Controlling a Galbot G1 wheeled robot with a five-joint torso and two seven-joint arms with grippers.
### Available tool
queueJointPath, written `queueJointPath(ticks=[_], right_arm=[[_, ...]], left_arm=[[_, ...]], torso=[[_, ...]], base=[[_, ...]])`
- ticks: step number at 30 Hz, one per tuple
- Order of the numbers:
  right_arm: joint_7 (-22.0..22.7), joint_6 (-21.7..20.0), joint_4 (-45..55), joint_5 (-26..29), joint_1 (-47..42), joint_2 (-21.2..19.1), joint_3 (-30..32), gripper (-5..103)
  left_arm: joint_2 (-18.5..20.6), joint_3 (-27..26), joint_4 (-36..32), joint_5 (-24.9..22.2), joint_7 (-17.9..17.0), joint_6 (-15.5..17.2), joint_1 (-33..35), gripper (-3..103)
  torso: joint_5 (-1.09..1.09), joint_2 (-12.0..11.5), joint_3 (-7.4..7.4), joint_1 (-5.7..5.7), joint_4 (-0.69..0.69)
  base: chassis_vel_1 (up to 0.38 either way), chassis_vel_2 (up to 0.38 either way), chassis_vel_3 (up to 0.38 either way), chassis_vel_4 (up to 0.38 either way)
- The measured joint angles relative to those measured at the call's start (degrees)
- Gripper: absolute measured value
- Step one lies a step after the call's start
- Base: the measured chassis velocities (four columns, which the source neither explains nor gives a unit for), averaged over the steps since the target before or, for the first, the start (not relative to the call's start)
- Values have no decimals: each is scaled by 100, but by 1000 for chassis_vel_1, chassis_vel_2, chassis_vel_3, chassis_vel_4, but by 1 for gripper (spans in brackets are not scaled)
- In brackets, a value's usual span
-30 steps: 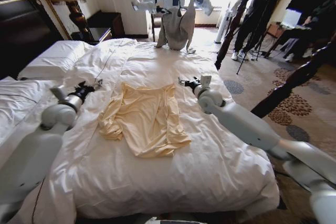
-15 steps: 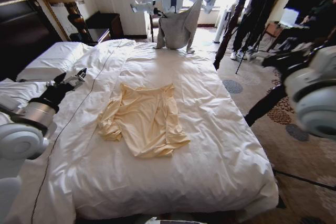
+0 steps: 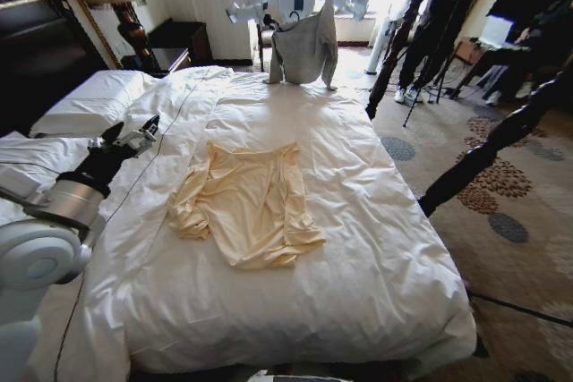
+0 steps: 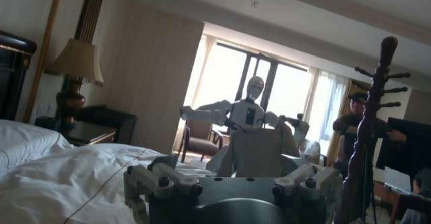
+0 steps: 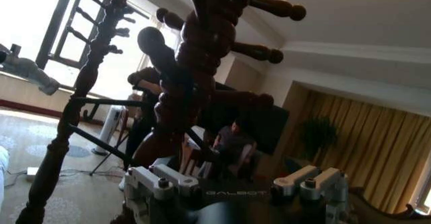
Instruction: Pick up the clothes from the bed and hang them on the clothes hanger.
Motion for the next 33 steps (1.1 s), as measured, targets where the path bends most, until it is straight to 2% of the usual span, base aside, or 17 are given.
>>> queueJointPath(ticks=[1,3,4,5,7,8,10,14,16,18,22,29,33], right_arm=[[0,0,0,0,0,0,0,100],[-450,214,-404,104,-70,98,25,100],[-450,214,-404,104,-70,98,25,100],[-663,319,-590,122,-105,142,44,100],[-1382,536,-1074,77,-169,263,96,100],[-1382,536,-1074,77,-169,263,96,100],[-1864,601,-1357,-2,-207,363,128,100],[-1970,538,-1402,-34,-216,484,165,100],[-2031,452,-1511,-53,-230,592,212,100],[-2092,417,-1595,-61,-234,614,233,100],[-2117,297,-1806,-105,-231,698,302,100],[-2242,238,-1916,-127,-226,721,314,100],[-2271,228,-2011,-67,-224,783,317,100]], left_arm=[[0,0,0,0,0,0,0,100],[-19,49,-16,21,8,0,-2,100],[-19,49,-16,21,8,0,-2,100],[-19,60,-18,23,9,0,-5,100],[-13,67,-19,25,19,2,-7,100],[-13,67,-19,25,19,2,-7,100],[-11,66,7,49,70,4,-3,100],[-16,73,52,93,102,4,6,100],[-14,107,74,108,112,2,-7,100],[-4,154,92,113,129,2,-40,100],[2,197,125,122,196,2,-71,100],[1,172,146,130,237,-8,-37,100],[16,203,160,132,241,-10,-76,100]], torso=[[0,0,0,0,0],[-4,0,0,0,1],[-4,0,0,0,1],[-6,0,0,0,3],[-6,0,0,0,4],[-6,0,0,0,4],[0,-1,0,0,0],[-4,-1,0,0,0],[-10,-1,0,0,5],[-7,-1,1,0,6],[0,-1,0,1,-2],[-9,-1,0,0,1],[-2,-1,0,0,0]], base=[[0,0,0,0],[0,0,0,0],[0,0,0,0],[0,0,0,0],[0,0,0,0],[0,0,0,0],[0,0,0,0],[0,0,0,0],[0,0,0,0],[0,0,0,0],[0,0,0,0],[0,0,0,0],[0,0,0,0]])
